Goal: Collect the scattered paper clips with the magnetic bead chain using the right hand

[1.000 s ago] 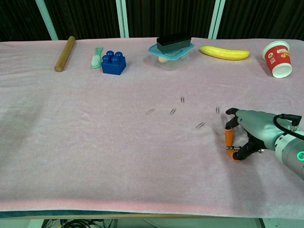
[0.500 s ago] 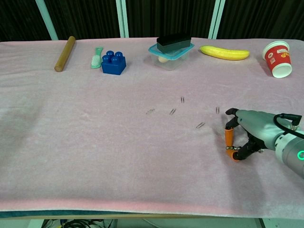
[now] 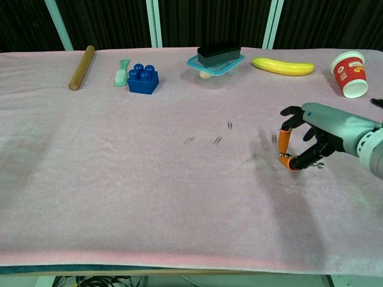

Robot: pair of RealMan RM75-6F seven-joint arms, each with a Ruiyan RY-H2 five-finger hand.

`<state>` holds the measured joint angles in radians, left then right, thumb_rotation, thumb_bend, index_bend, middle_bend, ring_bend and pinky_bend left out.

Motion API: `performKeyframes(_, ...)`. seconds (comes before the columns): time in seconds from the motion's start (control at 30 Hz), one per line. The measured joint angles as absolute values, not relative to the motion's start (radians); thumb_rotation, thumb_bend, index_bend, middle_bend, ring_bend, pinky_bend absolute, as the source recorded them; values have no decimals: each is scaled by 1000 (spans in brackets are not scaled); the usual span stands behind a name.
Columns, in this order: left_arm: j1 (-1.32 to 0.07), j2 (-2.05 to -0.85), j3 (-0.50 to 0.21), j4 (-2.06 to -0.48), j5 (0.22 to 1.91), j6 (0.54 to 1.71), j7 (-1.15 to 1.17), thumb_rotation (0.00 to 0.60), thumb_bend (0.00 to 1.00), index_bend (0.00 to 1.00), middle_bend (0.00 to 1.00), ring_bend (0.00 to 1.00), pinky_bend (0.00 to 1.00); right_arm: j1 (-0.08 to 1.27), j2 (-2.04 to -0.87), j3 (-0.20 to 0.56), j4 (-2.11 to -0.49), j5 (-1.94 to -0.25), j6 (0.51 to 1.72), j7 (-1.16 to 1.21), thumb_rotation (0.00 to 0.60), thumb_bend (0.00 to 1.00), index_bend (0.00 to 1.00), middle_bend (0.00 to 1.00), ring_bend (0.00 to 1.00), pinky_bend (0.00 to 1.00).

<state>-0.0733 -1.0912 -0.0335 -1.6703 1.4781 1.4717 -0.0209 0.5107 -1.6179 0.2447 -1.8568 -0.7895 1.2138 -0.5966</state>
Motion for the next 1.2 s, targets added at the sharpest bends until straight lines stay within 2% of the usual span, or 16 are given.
performKeyframes(0.4,-73,-1091,-33,-1670,1479,1472,-25,600,345,81,38,0,0,505,-1560,386,-1890,-776,1032,-218,600,359,603,0,0,202)
performKeyframes(0.7,-74,-1091,-34,-1670,1477,1470,-24,600,345,81,38,0,0,521,-1636,477,-1747,-878,921,111,600,372,603,0,0,201)
performKeyframes(1.2,-76,-1088,-35,-1669,1473,1463,-30,600,345,81,38,0,0,603,-1784,492,-1518,-928,863,258,600,374,603,0,0,201)
